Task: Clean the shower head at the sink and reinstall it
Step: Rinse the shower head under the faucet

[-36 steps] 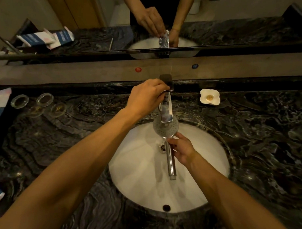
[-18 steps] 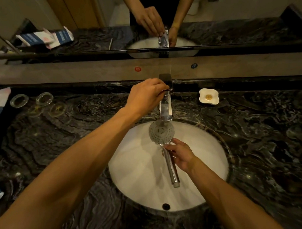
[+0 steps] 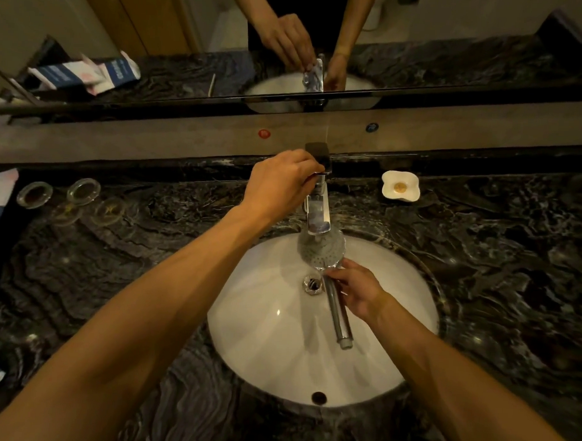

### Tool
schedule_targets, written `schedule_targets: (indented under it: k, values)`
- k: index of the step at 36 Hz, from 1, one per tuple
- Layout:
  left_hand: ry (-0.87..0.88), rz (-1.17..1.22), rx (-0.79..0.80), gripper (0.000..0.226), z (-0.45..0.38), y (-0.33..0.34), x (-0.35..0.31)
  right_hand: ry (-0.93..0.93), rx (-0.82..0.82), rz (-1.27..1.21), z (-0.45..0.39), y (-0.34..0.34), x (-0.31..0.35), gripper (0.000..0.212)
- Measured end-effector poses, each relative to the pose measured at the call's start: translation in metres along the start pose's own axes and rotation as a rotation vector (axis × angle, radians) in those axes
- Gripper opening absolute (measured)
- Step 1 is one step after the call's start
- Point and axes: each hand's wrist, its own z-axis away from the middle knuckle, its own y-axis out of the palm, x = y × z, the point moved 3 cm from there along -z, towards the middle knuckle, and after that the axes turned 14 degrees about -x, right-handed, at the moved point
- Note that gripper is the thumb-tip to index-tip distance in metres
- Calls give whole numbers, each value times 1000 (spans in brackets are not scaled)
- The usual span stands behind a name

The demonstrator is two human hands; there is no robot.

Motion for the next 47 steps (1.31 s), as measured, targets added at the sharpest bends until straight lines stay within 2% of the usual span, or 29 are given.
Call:
schedule_targets:
  k: [3, 9, 18, 27, 31, 35, 39, 42, 45, 47]
  values:
    - [2, 0, 1, 22, 0, 0, 1, -1, 49, 23, 3, 13, 0, 40]
    - [13, 6, -8, 22, 0, 0, 1, -20, 46, 52, 0, 14, -4, 57]
    - [24, -9, -20, 22, 1, 3, 3, 27, -1, -155, -4, 7, 6, 42]
    - [18, -7, -67, 17, 6, 6, -4, 5, 6, -12, -1, -5, -4, 46]
    - [81, -48, 1, 18, 25, 17, -5, 9, 41, -30, 2, 4, -6, 47]
    - [34, -66, -2, 30, 38, 26, -5, 8, 51, -30, 6, 7, -6, 45]
    - [5, -28, -18, 25, 38, 24, -8, 7, 59, -11, 11, 4, -7, 43]
    - [-122, 63, -38, 23, 45, 20, -7, 6, 61, -22, 14, -1, -9, 43]
    - [-438, 204, -142, 21, 67, 14, -10, 17, 54, -60, 13, -7, -14, 49]
    - [-660, 285, -137, 17, 93, 14, -18, 24, 50, -84, 15, -10, -18, 55]
